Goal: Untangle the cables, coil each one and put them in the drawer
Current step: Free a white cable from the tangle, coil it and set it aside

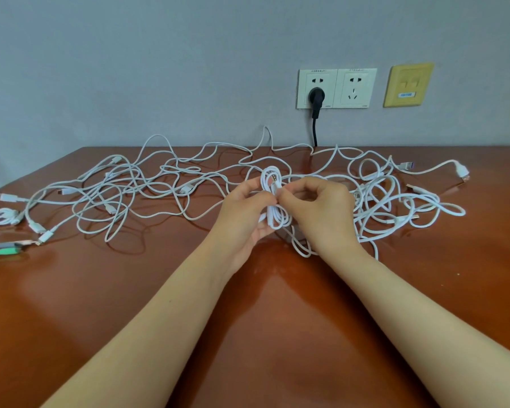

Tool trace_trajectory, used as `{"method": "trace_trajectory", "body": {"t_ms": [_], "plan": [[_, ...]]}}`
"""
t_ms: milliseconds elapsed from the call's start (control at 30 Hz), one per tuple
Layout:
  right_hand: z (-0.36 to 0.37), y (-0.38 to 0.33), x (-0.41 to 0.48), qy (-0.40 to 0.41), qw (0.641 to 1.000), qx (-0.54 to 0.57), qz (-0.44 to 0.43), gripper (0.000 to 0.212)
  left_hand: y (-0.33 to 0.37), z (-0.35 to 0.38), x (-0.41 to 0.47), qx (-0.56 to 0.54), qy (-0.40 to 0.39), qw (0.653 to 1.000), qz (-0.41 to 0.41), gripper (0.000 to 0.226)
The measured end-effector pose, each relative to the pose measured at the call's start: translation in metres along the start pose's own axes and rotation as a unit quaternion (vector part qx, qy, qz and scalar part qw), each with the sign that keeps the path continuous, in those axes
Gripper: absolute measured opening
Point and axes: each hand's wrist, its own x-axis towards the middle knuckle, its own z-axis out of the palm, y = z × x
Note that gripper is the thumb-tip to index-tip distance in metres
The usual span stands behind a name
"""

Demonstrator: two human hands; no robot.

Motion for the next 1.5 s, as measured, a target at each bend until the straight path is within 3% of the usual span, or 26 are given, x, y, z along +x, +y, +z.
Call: {"method": "trace_trajectory", "body": {"t_ms": [300,467,767,1133,1333,1500], "plan": [[-0.007,0.003,0.006,-0.060,0.997,0.039,0.004,0.022,-0.002,-0.002,-0.001,0.051,-0.028,0.998,0.018,0.036],[-0.008,0.000,0.006,-0.089,0.995,0.038,0.025,0.023,-0.001,-0.005,-0.002,0.189,-0.034,0.977,0.090,0.037],[-0.011,-0.002,0.006,-0.116,0.987,0.075,0.080,0.022,0.000,-0.006,-0.005,0.282,-0.034,0.952,0.119,0.032],[-0.014,-0.002,0.009,-0.181,0.952,0.168,0.180,0.020,-0.003,-0.010,-0.001,0.298,-0.065,0.943,0.134,0.038],[-0.014,-0.002,0.010,-0.182,0.939,0.199,0.214,0.007,-0.006,-0.010,0.000,0.332,-0.036,0.928,0.163,0.041],[-0.013,0.001,0.012,-0.183,0.931,0.215,0.231,0.012,-0.006,-0.008,-0.001,0.333,-0.042,0.927,0.169,0.039]]}}
